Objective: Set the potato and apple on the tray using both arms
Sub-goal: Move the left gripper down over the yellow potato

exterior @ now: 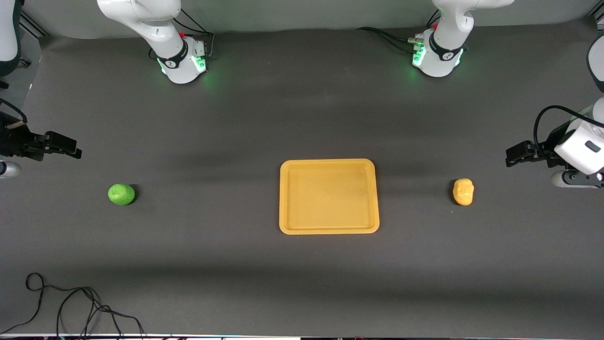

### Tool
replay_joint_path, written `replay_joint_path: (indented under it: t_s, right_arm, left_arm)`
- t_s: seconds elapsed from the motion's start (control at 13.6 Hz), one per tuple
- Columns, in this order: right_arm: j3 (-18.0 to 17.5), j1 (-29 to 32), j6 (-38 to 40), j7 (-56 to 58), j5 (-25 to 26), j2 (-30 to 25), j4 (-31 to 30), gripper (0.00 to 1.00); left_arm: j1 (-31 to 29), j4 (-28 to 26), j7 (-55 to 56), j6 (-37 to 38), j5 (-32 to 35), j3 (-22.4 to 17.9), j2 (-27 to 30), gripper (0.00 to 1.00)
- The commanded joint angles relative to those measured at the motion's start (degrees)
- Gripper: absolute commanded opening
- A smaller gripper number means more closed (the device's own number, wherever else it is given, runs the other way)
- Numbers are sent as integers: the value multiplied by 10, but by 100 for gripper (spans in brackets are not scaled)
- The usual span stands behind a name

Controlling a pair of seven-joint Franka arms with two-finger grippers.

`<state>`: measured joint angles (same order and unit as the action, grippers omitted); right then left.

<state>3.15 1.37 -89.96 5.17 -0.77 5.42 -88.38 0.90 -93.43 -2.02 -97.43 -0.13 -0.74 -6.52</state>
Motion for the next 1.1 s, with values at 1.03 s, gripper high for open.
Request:
replay_joint_path:
  t_s: [1.03]
  right_arm:
    - [2, 2, -3, -10, 7, -15, -6, 100]
  left_arm:
    - [-24, -250, -110, -347, -6, 1, -124, 97]
